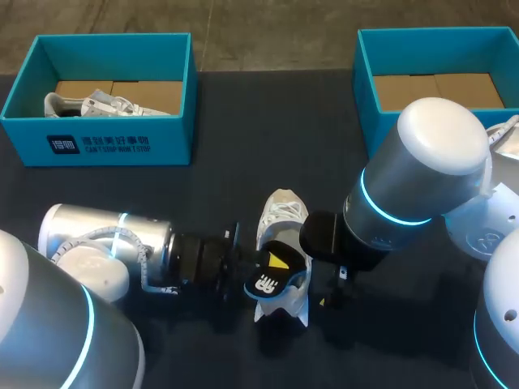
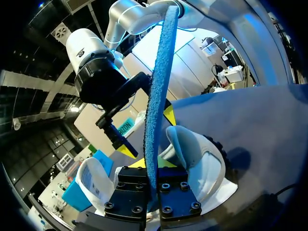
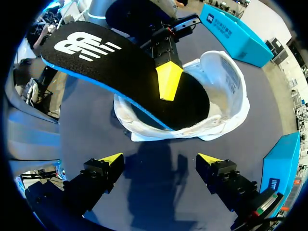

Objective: Take the shoe out of the shoebox, open the shoe tongue, remove and reinsert the insole, then place the shoe into the shoebox

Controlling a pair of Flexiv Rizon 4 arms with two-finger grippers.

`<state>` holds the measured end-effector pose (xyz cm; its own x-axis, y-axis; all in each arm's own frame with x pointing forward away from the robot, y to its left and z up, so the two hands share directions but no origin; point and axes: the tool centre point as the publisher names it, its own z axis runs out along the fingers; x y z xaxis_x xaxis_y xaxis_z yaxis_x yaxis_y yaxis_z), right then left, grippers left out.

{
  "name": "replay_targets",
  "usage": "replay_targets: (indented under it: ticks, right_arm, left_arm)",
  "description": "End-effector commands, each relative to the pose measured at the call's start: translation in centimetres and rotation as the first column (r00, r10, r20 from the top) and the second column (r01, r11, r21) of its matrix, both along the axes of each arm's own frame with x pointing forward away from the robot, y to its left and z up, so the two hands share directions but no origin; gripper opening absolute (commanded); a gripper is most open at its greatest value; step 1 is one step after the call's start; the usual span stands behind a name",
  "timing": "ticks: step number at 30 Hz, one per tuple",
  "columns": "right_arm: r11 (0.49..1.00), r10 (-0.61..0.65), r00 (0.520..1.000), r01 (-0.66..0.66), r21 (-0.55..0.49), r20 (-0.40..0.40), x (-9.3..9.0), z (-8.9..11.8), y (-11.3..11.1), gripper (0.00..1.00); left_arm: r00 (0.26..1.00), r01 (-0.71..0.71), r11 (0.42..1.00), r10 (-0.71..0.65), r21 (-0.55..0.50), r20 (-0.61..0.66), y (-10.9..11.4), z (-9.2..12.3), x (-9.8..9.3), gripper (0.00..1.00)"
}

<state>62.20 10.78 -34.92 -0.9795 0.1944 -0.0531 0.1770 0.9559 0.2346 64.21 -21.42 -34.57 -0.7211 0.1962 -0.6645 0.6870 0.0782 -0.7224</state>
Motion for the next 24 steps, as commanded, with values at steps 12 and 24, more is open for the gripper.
replay_targets:
  ticks: [12, 24]
  right_arm:
    - [1.0, 0.002, 1.0, -0.002, 0.003, 0.001, -0.1, -0.1, -0.2, 1.0]
    - [1.0, 0.002, 1.0, -0.002, 0.003, 0.001, -0.1, -0.1, -0.2, 1.0]
  left_arm:
    - [1.0, -0.015, 1.0, 0.016, -0.016, 0.006, -0.2, 0.0, 0.0, 0.18]
    - [1.0, -0.016, 1.0, 0.016, -0.018, 0.005, -0.3, 1.3, -1.0, 0.26]
